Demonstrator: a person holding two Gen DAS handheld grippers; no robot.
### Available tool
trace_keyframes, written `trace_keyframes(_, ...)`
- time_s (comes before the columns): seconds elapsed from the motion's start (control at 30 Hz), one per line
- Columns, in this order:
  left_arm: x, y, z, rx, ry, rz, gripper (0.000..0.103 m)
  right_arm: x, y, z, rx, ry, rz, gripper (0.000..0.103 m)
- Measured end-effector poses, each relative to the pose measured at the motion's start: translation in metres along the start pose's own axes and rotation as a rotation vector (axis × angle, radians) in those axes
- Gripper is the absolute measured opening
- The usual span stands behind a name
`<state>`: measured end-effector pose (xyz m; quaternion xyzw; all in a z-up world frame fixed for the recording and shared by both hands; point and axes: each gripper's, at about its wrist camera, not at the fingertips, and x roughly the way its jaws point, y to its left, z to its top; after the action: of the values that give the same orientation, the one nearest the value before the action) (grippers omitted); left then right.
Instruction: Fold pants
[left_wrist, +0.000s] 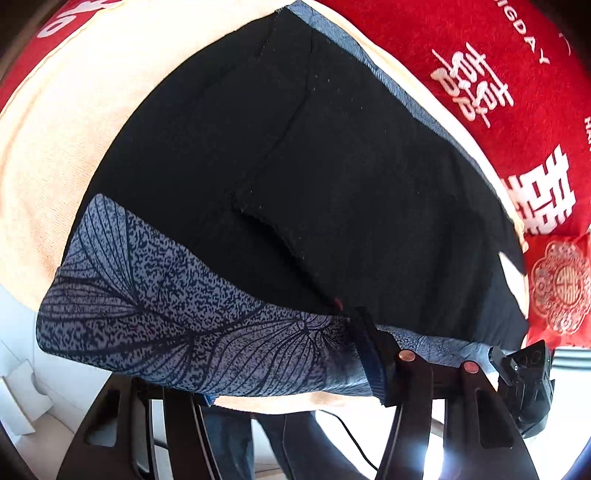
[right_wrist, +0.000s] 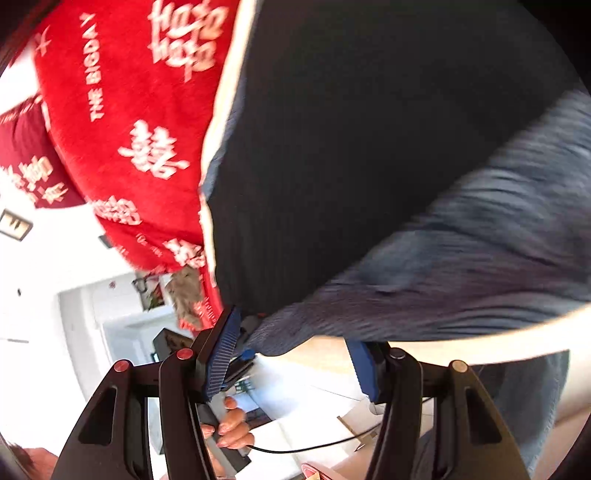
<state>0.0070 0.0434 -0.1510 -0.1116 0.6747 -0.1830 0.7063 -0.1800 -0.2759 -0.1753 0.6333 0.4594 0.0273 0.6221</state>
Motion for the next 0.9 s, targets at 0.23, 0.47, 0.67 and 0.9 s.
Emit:
trace_keyframes(0.23,0.005,-0.006,0.005,0.026,0.001,0.024,0.054,-0.029,-0.031,0.004,0.153,-0.133,0.043,0.043)
trace_keyframes(0.47,-0.022,-0.016,0.014,0.047,-0.043,0.004,0.025,-0.046,0.018,0.007,0.021,-0.154,-0.098,0.007)
trace_keyframes(0.67,-0.074,-0.046,0.035,0.092,-0.147,-0.028,0.025,-0.068,0.092,0.027,-0.143,-0.164,-0.111,0.007)
trace_keyframes(0.9,-0.092,-0.073,0.097,0.071,-0.226,-0.054,0.026,-0.076,0.155,0.081,-0.339,-0.111,-0.151,0.007)
